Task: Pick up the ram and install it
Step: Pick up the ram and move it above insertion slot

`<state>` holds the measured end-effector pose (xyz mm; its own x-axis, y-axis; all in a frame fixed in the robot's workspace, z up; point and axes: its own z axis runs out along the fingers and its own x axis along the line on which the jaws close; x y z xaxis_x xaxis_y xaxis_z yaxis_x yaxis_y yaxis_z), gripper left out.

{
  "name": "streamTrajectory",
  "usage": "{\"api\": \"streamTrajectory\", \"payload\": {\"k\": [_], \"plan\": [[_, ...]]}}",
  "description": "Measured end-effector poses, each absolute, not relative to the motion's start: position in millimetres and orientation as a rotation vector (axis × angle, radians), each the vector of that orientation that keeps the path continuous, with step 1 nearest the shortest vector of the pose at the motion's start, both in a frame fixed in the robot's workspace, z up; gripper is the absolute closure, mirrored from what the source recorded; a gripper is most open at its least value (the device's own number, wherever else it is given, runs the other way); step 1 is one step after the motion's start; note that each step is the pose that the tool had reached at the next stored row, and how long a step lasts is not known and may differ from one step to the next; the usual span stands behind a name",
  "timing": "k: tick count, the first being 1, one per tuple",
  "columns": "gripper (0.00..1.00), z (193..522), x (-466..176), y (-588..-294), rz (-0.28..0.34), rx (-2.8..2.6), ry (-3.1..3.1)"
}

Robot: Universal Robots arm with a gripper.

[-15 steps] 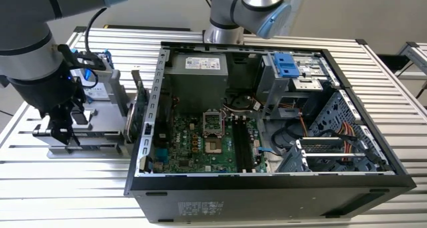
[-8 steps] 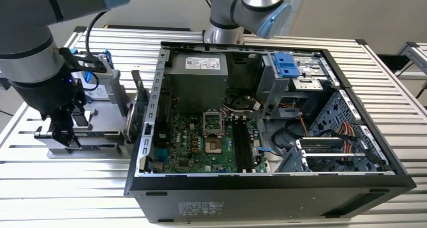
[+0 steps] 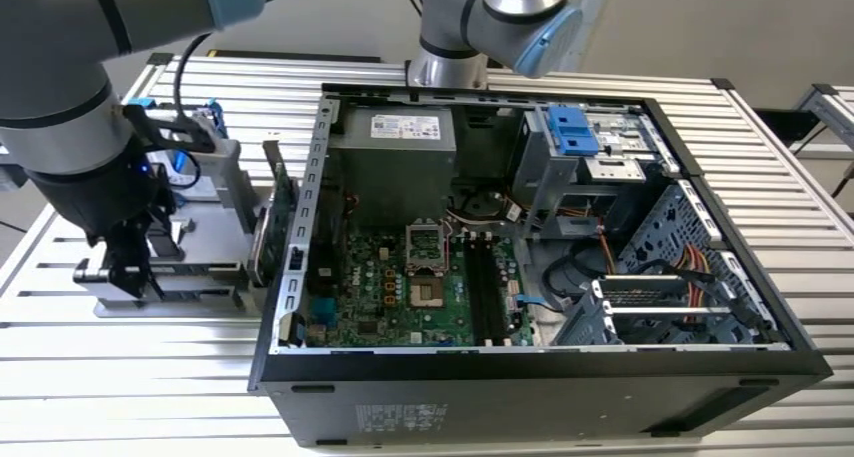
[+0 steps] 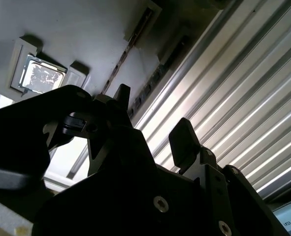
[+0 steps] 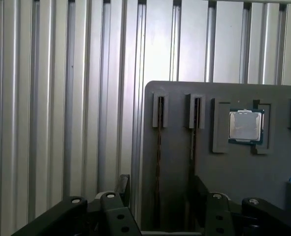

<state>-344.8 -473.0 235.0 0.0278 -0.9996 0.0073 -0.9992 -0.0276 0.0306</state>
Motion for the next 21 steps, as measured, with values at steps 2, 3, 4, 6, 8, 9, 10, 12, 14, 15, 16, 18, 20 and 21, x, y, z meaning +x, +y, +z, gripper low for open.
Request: {"api": "streamTrajectory", "payload": {"k": [2,3,4,6,8,9,10,12,14,15,16,18,20,21], "plan": [[0.0,233.4,-344.8,-473.1,-0.025,2.233,-2.171],[0.0,232.5,-344.8,-473.1,-0.025,2.233,-2.171],[0.0,231.8,-344.8,-473.1,-0.025,2.232,-2.171],[0.0,230.0,-344.8,-473.1,-0.025,2.232,-2.171],[0.0,228.3,-344.8,-473.1,-0.025,2.233,-2.172],[0.0,227.5,-344.8,-473.1,-0.025,2.233,-2.171],[0.0,226.6,-344.8,-473.1,-0.025,2.233,-2.171],[0.0,224.8,-344.8,-473.1,-0.025,2.233,-2.172],[0.0,223.2,-344.8,-473.1,-0.025,2.233,-2.171],[0.0,222.3,-344.8,-473.1,-0.025,2.233,-2.171],[0.0,221.4,-344.8,-473.1,-0.025,2.233,-2.171],[0.0,219.7,-344.8,-473.1,-0.025,2.233,-2.171],[0.0,218.1,-344.8,-473.1,-0.025,2.233,-2.171],[0.0,217.2,-344.8,-473.1,-0.025,2.233,-2.171]]}}
